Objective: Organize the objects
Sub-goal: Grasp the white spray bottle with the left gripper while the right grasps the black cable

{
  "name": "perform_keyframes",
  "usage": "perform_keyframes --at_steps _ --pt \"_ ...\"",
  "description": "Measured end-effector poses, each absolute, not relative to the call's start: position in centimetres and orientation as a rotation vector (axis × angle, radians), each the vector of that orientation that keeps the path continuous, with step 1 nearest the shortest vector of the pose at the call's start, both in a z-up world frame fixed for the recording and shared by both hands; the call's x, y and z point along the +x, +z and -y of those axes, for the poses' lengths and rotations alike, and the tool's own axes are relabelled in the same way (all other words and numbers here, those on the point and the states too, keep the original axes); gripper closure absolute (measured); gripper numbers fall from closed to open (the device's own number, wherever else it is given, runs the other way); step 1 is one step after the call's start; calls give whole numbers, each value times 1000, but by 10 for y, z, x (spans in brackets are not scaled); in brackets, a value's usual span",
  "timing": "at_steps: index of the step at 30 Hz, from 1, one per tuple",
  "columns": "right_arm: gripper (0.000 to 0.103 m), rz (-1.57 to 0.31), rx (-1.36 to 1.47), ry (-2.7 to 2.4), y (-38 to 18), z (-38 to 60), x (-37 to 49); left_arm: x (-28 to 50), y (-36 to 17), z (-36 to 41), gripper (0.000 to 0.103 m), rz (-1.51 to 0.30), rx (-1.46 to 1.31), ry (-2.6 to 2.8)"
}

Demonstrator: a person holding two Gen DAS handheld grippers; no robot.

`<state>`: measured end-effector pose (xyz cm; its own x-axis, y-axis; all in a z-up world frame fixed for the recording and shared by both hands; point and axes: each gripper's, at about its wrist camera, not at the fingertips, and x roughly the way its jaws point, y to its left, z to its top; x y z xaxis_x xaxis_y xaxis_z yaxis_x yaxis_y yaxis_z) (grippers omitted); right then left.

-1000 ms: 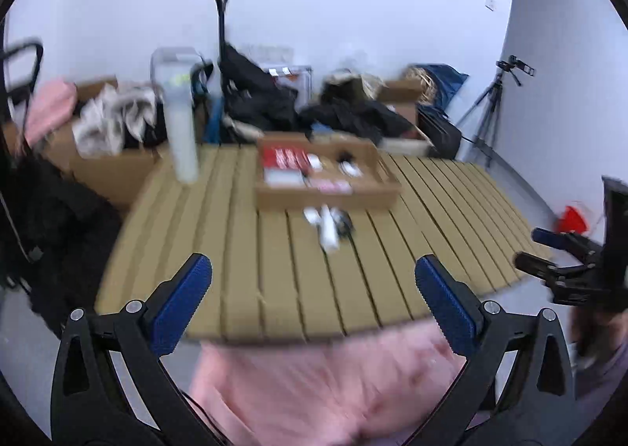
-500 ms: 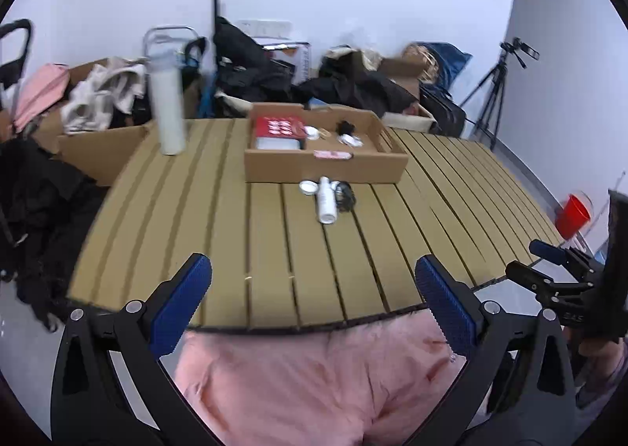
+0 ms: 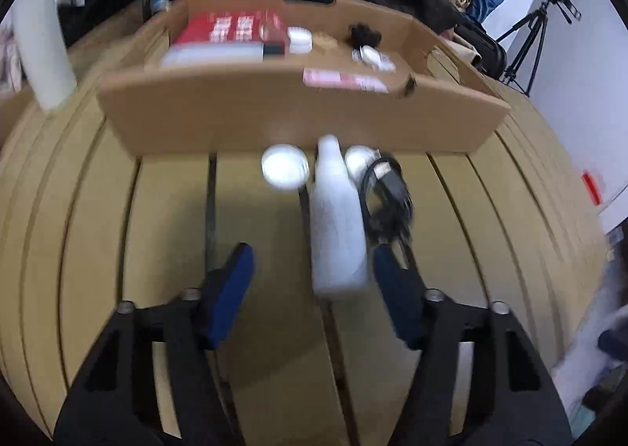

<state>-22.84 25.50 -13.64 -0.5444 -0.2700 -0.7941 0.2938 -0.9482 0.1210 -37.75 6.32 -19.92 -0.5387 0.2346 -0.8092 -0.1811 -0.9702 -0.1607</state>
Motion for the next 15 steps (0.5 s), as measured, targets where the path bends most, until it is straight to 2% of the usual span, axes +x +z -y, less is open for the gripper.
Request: perform_keyframes --at_steps 1,6,9,15 --pt "45 -40 1289 -2506 -139 -253 -235 -378 -200 -66 79 91 -1348 2534" --pt "46 13 1255 -2445 -153 -228 -295 -354 -193 -50 79 166 -1405 2516" --pt "46 -23 1256 -2416 -165 -192 -332 -319 -185 -24 79 221 -1396 2532" --pt "46 -106 1260 -2418 -191 -125 -393 -286 -174 7 79 207 -1373 2596"
